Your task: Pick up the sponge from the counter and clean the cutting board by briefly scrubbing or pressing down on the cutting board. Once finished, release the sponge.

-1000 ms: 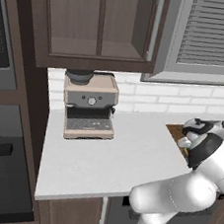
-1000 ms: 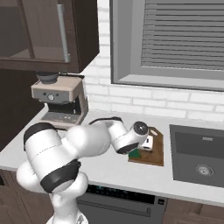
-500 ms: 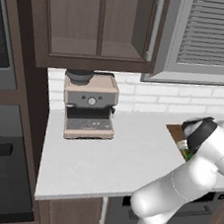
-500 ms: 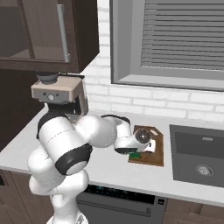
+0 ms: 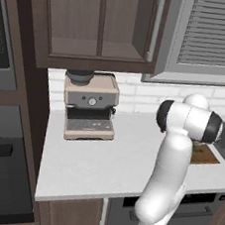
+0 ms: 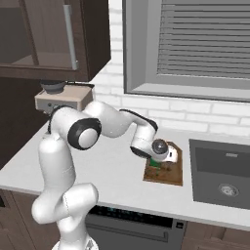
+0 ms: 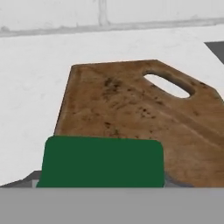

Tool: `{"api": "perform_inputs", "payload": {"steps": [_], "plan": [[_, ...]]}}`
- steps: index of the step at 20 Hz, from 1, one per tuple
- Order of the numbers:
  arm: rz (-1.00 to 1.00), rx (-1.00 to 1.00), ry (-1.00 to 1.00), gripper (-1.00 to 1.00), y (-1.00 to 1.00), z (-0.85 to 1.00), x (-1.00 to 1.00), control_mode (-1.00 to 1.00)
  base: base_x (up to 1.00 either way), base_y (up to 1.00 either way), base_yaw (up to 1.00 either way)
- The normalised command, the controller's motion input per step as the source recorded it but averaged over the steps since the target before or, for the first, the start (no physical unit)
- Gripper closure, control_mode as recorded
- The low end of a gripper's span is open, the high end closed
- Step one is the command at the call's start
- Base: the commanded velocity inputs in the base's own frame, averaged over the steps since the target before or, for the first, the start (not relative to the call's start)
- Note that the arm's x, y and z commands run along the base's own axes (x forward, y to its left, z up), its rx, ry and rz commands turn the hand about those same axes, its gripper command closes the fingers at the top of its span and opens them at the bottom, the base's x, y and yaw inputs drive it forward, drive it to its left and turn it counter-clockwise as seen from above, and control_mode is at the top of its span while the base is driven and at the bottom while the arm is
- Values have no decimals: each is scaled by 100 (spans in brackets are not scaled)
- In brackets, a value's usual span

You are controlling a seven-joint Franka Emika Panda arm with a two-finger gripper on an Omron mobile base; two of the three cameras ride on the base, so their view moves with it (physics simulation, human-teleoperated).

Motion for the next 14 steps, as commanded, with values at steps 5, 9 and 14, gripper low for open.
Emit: {"api": "perform_inputs", "payload": {"steps": [5,9,14], "plan": [[-2,-1,-14,100,-5,-52,58,-100,0,0,0],[0,0,-20,100,-13,-52,65,-100,0,0,0],[-4,0,-4,100,3,-9,58,-100,0,0,0]]}}
